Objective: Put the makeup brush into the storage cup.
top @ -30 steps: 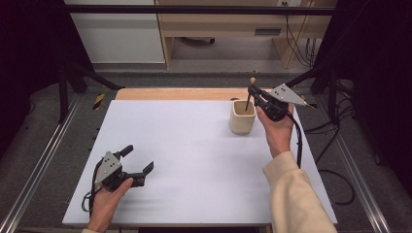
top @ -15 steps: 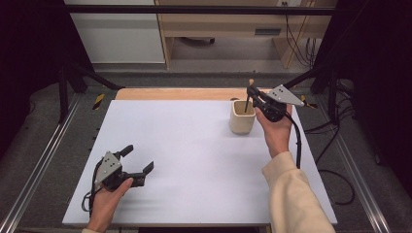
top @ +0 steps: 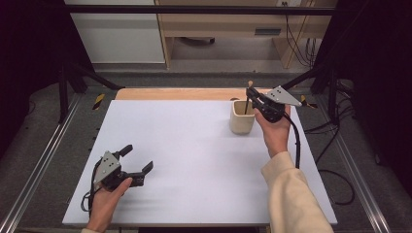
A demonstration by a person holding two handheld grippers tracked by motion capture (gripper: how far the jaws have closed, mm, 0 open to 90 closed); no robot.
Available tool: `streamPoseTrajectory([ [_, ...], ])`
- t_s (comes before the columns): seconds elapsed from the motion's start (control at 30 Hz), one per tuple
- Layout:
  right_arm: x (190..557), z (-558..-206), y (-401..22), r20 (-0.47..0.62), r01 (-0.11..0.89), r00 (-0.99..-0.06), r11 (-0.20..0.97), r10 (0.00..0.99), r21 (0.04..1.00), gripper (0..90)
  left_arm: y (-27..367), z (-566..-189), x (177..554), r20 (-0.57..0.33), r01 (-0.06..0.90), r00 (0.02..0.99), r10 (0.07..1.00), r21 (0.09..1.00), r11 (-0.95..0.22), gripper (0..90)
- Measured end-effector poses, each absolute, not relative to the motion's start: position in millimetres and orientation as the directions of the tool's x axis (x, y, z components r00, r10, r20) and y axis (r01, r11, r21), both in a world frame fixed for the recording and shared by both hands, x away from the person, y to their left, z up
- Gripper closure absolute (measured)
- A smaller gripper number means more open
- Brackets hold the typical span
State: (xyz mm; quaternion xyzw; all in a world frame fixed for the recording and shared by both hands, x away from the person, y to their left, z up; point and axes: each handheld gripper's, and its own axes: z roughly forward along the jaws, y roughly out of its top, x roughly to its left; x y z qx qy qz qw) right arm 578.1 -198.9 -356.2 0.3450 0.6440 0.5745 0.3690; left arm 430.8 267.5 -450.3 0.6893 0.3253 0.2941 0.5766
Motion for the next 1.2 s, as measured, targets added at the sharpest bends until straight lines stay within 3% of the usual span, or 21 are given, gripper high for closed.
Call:
streamPoseTrajectory([
  [1.2,579.5,-376.1,-207.1,-0.059,0.073,-0.481,0.107,0.875,0.992,83.7,266.5,-450.6,430.8,0.035,0.109,0.619,0.784,0.985,-0.130,2.8],
])
